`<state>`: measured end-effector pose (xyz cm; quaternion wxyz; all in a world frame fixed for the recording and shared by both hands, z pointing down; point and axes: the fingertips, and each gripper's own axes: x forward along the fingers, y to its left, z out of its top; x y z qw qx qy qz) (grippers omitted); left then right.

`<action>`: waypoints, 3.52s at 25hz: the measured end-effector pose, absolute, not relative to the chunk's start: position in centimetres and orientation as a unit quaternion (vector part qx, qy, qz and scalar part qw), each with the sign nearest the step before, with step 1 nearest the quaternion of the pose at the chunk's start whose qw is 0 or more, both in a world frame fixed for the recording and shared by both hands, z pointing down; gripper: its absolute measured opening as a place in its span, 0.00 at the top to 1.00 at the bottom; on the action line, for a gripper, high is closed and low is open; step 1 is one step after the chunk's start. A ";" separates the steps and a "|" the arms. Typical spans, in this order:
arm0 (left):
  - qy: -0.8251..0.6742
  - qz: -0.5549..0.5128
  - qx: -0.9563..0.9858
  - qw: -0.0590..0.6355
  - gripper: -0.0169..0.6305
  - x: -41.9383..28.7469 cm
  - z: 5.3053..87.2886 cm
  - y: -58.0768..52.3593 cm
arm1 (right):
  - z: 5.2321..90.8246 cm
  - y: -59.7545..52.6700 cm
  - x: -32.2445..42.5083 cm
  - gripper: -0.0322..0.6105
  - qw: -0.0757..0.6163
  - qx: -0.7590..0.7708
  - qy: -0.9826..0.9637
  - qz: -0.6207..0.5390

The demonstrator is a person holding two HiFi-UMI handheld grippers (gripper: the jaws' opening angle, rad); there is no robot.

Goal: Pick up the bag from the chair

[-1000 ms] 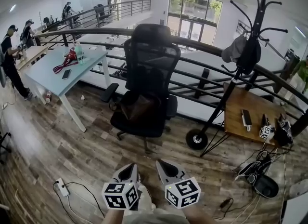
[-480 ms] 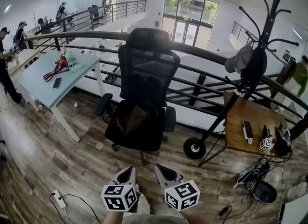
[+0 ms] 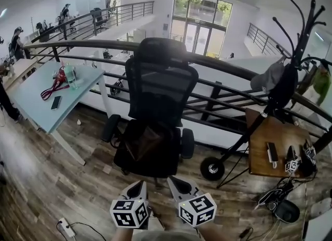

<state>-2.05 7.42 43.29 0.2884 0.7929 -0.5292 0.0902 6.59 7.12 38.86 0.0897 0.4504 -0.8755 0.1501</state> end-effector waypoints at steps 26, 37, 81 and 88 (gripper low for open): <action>-0.512 0.098 0.797 0.304 0.97 -7.7 45.6 -6.6 | 40.3 -7.3 1.6 0.95 0.085 0.471 -0.863 0.160; -0.521 0.102 0.785 0.320 0.97 -9.3 47.0 -8.3 | 41.4 -10.0 0.5 0.95 0.092 0.464 -0.865 0.169; -0.608 0.134 0.610 0.490 0.97 -11.3 73.6 -24.4 | 68.2 -36.3 3.0 0.95 0.254 0.394 -0.855 0.222; -0.598 0.173 0.602 0.501 0.96 -11.7 78.5 -24.9 | 74.3 -38.5 2.9 0.95 0.280 0.388 -0.844 0.240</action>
